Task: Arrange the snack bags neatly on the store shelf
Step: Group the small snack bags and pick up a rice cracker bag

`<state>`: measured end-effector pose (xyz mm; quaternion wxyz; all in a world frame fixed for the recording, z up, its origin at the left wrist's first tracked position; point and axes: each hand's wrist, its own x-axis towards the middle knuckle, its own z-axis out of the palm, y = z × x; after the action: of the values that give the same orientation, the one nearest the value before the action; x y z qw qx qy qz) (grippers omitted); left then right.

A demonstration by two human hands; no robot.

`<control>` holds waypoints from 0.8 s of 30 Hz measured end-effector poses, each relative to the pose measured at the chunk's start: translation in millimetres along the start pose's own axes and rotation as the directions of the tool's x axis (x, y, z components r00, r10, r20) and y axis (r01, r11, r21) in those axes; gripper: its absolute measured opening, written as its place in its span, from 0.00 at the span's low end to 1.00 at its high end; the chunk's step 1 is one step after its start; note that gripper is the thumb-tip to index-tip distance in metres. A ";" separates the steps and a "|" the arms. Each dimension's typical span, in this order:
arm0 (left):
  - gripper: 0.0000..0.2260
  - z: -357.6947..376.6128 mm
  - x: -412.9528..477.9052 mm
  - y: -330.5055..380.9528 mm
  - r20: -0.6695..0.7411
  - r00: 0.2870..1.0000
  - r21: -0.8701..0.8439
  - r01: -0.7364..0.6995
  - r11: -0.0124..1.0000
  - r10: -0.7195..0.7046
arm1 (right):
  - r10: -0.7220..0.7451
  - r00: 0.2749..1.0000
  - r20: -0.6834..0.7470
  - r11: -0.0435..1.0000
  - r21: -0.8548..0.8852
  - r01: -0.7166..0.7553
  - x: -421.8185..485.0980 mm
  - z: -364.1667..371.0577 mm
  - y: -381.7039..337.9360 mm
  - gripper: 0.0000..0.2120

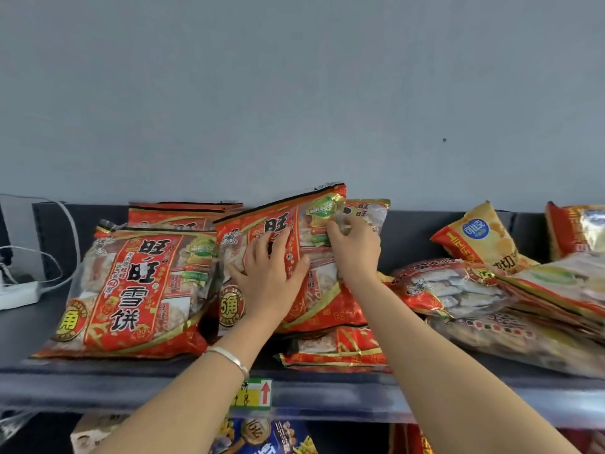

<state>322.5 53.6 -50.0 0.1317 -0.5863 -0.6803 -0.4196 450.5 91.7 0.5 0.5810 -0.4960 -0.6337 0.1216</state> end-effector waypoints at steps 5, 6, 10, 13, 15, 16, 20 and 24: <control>0.29 3.0 2.0 23.1 0.039 0.994 -0.044 -0.100 0.994 0.101 | 0.027 0.994 -0.107 1.000 0.007 -0.027 -0.2 -14.3 -2.7 0.10; 0.28 3.8 3.3 25.0 0.042 0.991 -0.062 -0.121 0.991 0.123 | 0.011 0.991 -0.133 1.000 -0.003 -0.012 1.1 -17.8 -2.0 0.10; 0.31 6.5 12.0 17.2 0.082 0.984 -0.168 -0.142 0.976 0.157 | -0.009 0.997 -0.071 0.999 -0.041 0.006 4.1 -22.1 2.0 0.08; 0.30 10.0 16.4 -7.4 0.128 0.990 -0.056 -0.054 0.997 0.061 | -0.062 0.982 0.177 0.969 -0.226 0.102 -1.8 -10.3 9.1 0.08; 0.28 11.0 16.5 -20.1 0.171 0.985 0.032 0.017 0.999 -0.022 | -0.128 0.959 0.251 0.937 -0.288 0.200 -2.8 -2.5 17.1 0.10; 0.27 10.9 17.0 -21.2 0.182 0.982 0.043 0.045 0.998 -0.052 | -0.159 0.959 0.234 0.935 -0.276 0.223 -1.3 -1.7 20.6 0.12; 0.23 12.2 21.3 4.0 0.135 0.986 -0.014 0.103 0.995 -0.101 | -0.147 0.988 -0.046 0.966 -0.221 0.133 16.3 -10.4 34.5 0.17; 0.25 13.3 17.8 40.1 0.106 0.994 -0.013 0.001 1.000 0.000 | 0.216 0.975 0.047 0.975 0.044 -0.218 35.6 -17.0 47.7 0.31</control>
<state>358.1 73.8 -29.5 0.0913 -0.6084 -0.6837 -0.3926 494.3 134.8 -7.5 0.5629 -0.5453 -0.5845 0.2102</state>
